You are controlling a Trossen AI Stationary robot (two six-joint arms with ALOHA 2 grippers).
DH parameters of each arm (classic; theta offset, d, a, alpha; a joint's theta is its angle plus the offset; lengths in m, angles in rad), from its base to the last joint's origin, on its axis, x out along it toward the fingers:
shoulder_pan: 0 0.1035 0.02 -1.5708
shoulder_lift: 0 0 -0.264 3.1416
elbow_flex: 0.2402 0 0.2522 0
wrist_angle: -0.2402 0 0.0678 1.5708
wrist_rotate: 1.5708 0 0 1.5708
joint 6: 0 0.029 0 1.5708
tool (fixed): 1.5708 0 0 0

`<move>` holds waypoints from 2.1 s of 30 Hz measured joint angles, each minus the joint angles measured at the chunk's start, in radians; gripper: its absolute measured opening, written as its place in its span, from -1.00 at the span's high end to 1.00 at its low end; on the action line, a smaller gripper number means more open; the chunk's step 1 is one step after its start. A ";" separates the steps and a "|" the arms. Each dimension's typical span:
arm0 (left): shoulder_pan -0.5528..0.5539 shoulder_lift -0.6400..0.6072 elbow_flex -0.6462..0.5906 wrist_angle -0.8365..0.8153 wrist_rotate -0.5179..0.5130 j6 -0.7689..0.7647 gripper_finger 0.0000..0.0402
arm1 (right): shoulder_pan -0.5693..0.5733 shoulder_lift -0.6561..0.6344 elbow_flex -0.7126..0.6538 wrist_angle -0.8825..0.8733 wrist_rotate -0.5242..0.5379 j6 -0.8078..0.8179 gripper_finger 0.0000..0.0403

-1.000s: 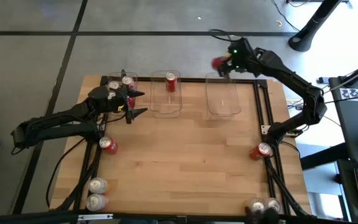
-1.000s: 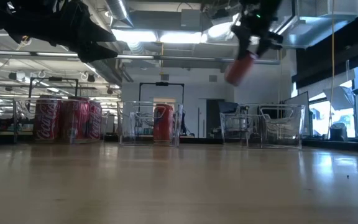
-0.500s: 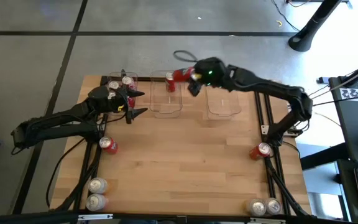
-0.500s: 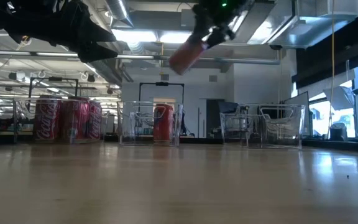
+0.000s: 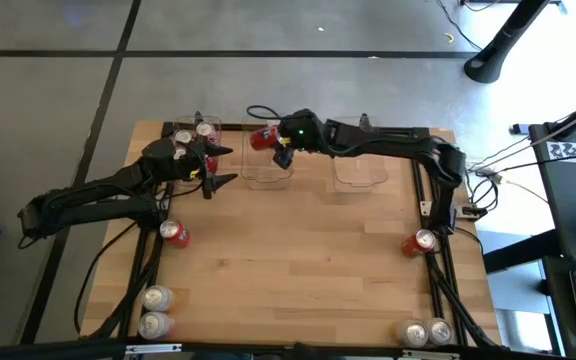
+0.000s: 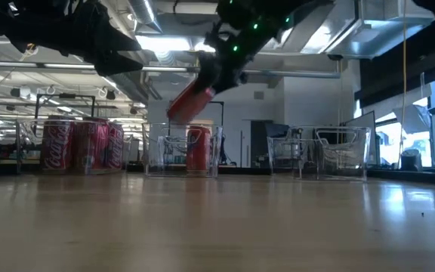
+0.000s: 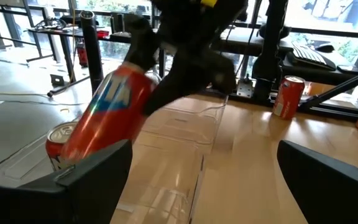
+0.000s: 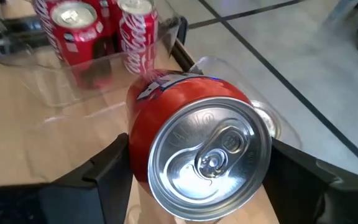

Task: Sort soda cans
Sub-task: Put the orange soda can into the middle transparent bin

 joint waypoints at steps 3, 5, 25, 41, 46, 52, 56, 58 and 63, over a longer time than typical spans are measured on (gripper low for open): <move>0.000 0.000 0.000 0.000 0.000 0.000 -0.93 | -0.012 0.039 0.000 0.031 -0.029 0.000 -0.40; 0.000 0.000 0.000 0.001 0.000 0.000 -0.93 | -0.020 0.058 0.000 0.031 -0.049 -0.001 -0.40; 0.000 0.161 0.000 0.104 -0.261 0.011 -0.93 | -0.016 0.046 0.094 -0.170 -0.138 -0.078 -0.39; 0.036 0.460 0.000 0.309 -0.460 0.093 -0.54 | 0.023 0.046 0.134 -0.228 -0.176 -0.129 -0.39; 0.036 0.507 0.000 0.321 -0.426 0.125 -0.44 | 0.028 0.047 0.134 -0.181 -0.162 -0.131 -0.39; 0.037 0.538 0.000 0.349 -0.410 0.122 -0.39 | 0.027 0.050 0.134 -0.104 -0.166 -0.131 -0.38; 0.036 0.551 0.000 0.348 -0.402 0.121 -0.38 | 0.027 0.062 0.134 -0.055 -0.168 -0.130 -0.40; 0.037 0.552 0.000 0.344 -0.402 0.124 -0.38 | 0.026 0.066 0.134 -0.052 -0.165 -0.129 -0.40; 0.035 0.522 0.001 0.337 -0.459 0.138 -0.38 | 0.018 0.098 0.132 -0.048 -0.140 -0.128 -0.38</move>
